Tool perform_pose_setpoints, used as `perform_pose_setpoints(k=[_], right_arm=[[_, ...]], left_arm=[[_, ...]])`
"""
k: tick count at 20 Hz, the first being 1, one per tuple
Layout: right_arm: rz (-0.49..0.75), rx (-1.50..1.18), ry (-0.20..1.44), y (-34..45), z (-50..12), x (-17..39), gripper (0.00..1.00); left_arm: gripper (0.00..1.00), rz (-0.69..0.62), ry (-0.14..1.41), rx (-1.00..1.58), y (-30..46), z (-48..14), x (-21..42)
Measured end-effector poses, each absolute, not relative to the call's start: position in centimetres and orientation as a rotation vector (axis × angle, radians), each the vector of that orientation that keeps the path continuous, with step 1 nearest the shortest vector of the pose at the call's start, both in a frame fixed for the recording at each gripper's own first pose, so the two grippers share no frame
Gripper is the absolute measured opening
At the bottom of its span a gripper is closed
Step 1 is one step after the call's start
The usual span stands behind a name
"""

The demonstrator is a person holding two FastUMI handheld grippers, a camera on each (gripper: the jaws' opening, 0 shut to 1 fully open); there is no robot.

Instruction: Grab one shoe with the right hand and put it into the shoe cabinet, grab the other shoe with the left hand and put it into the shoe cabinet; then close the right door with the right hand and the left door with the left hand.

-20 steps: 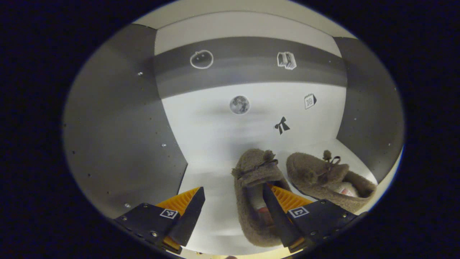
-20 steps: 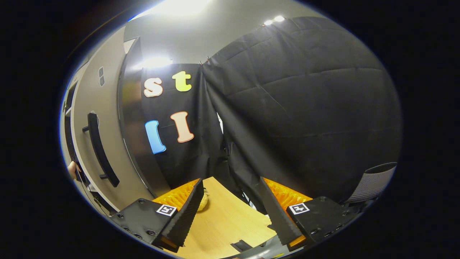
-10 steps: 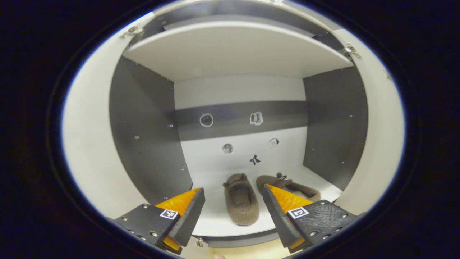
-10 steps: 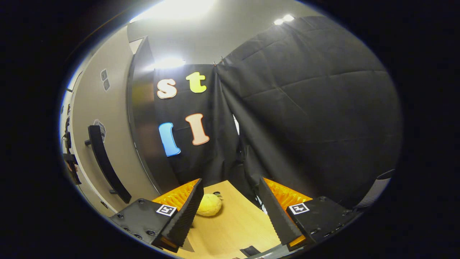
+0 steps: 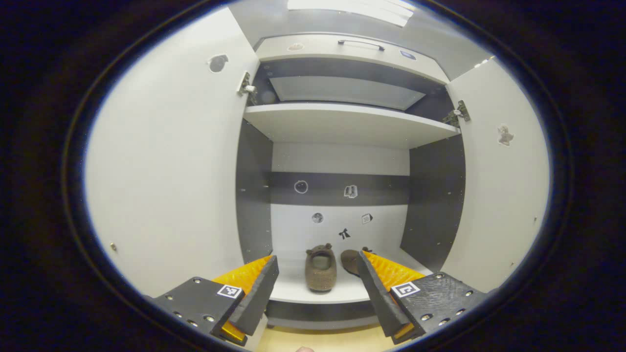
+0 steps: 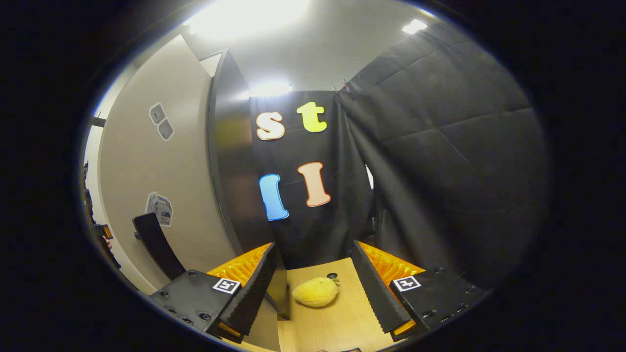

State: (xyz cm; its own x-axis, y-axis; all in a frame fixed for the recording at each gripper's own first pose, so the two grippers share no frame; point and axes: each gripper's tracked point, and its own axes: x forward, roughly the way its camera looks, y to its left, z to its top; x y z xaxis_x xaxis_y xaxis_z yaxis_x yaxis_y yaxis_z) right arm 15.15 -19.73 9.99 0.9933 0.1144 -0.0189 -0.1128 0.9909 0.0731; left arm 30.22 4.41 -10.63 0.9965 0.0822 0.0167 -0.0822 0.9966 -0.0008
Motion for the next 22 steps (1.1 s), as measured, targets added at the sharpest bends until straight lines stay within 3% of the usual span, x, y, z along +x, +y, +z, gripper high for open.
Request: perform_pose_setpoints(k=[6, 8, 9, 16, 17, 19, 21, 22], right_arm=[[0.255, 0.028, 0.044, -16.2, 10.5, 15.8, 0.97], [0.281, 0.018, 0.039, -14.9, 10.6, 15.5, 0.97], [0.287, 0.011, 0.038, -14.4, 10.5, 15.3, 0.97], [0.222, -0.036, 0.018, -13.2, 10.5, 13.7, 0.96], [0.201, -0.062, -0.002, -12.7, 10.8, 14.1, 0.81], [0.18, -0.108, -0.031, -12.0, 11.4, 13.3, 0.78], [0.191, -0.089, -0.021, -10.4, 10.7, 12.9, 0.79], [0.202, -0.066, -0.013, -9.5, 10.4, 12.5, 0.79]], left_arm=[[1.0, 0.223, 0.021, -0.031, 6.3, -14.4, 24.1], [0.87, 0.233, 0.027, -0.053, 6.4, -15.0, 22.9], [1.0, 0.212, 0.035, -0.053, 6.3, -15.3, 22.6], [1.0, 0.161, 0.062, -0.048, 8.1, -16.5, 21.0], [1.0, 0.149, 0.06, -0.069, 8.3, -16.6, 20.9], [1.0, 0.106, 0.057, -0.091, 8.3, -16.7, 20.4], [0.91, 0.071, 0.051, -0.079, 8.8, -16.8, 20.1], [0.94, 0.058, 0.048, -0.072, 9.0, -17.0, 19.9]])
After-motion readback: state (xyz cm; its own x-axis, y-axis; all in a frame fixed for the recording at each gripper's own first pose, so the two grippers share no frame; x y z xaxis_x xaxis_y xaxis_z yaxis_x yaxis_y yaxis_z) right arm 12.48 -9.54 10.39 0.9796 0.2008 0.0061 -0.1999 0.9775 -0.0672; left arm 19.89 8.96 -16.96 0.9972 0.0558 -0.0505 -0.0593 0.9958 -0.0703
